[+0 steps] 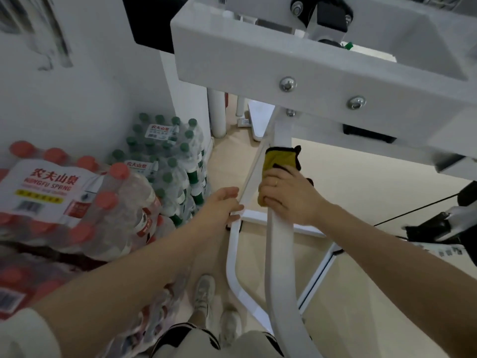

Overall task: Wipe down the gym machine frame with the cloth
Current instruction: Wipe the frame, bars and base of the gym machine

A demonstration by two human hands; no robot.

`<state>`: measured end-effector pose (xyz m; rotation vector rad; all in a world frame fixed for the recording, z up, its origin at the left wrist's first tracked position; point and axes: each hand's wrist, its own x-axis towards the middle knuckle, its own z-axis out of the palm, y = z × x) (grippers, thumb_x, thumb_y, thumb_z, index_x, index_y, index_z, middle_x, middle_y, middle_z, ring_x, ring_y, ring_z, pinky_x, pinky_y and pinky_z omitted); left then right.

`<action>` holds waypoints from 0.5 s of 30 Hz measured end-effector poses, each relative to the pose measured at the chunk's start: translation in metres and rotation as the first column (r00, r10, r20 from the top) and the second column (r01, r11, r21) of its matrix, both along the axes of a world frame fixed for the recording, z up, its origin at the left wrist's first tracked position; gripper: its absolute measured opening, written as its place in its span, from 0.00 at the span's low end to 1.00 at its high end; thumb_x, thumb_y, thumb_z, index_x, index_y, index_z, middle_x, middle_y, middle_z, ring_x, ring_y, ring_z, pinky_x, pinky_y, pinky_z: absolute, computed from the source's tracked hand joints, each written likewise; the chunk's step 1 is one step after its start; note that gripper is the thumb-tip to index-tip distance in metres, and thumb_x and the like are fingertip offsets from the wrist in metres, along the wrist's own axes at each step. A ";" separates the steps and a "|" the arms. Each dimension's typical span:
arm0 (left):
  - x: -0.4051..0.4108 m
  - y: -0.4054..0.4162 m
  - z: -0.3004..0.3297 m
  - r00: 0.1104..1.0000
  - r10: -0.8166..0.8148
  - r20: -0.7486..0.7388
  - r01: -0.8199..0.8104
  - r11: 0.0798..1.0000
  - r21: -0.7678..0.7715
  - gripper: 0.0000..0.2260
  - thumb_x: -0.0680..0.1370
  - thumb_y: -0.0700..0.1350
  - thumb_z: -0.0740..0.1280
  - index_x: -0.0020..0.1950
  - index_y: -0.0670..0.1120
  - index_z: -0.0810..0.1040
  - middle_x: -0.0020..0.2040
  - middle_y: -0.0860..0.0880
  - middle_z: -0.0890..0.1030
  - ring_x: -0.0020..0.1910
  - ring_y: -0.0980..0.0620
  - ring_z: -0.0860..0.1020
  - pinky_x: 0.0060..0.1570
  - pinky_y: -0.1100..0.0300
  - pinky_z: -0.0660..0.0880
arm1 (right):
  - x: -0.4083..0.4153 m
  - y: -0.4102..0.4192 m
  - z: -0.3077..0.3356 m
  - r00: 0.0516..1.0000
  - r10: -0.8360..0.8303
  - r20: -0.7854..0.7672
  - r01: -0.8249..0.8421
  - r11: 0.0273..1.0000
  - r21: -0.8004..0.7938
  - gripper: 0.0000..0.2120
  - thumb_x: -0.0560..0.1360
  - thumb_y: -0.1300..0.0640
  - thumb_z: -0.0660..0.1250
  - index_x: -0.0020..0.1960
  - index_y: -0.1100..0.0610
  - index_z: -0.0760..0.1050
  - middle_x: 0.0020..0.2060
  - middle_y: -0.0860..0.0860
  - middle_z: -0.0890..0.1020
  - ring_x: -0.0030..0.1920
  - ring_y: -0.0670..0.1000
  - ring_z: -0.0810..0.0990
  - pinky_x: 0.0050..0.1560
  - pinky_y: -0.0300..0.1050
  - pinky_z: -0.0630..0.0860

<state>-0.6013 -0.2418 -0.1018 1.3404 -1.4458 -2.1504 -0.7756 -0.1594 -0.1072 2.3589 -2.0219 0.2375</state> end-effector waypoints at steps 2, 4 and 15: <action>0.003 0.000 -0.002 0.999 -0.014 0.028 0.015 1.000 -0.021 0.17 0.79 0.34 0.57 0.67 0.41 0.69 0.55 0.48 0.74 0.54 0.50 0.75 0.44 0.66 0.74 | 0.021 0.031 0.008 0.988 0.142 0.067 -0.147 0.986 0.074 0.13 0.77 0.50 0.55 0.44 0.50 0.77 0.46 0.43 0.80 0.58 0.49 0.73 0.62 0.50 0.62; 0.002 0.004 -0.002 0.998 -0.039 0.052 0.041 0.998 -0.037 0.17 0.79 0.34 0.57 0.67 0.42 0.70 0.57 0.48 0.73 0.54 0.50 0.75 0.46 0.65 0.74 | 0.018 0.035 0.011 0.964 0.249 0.091 -0.258 0.960 0.109 0.15 0.79 0.49 0.53 0.48 0.50 0.79 0.48 0.44 0.80 0.59 0.48 0.72 0.63 0.49 0.62; -0.023 0.006 0.007 0.963 -0.267 -0.029 0.262 0.957 -0.123 0.16 0.79 0.35 0.59 0.67 0.41 0.70 0.59 0.48 0.75 0.54 0.53 0.75 0.49 0.66 0.74 | 0.016 0.005 -0.002 0.889 -0.384 0.250 0.362 0.923 0.132 0.33 0.73 0.39 0.38 0.66 0.46 0.73 0.71 0.43 0.66 0.74 0.49 0.57 0.68 0.52 0.60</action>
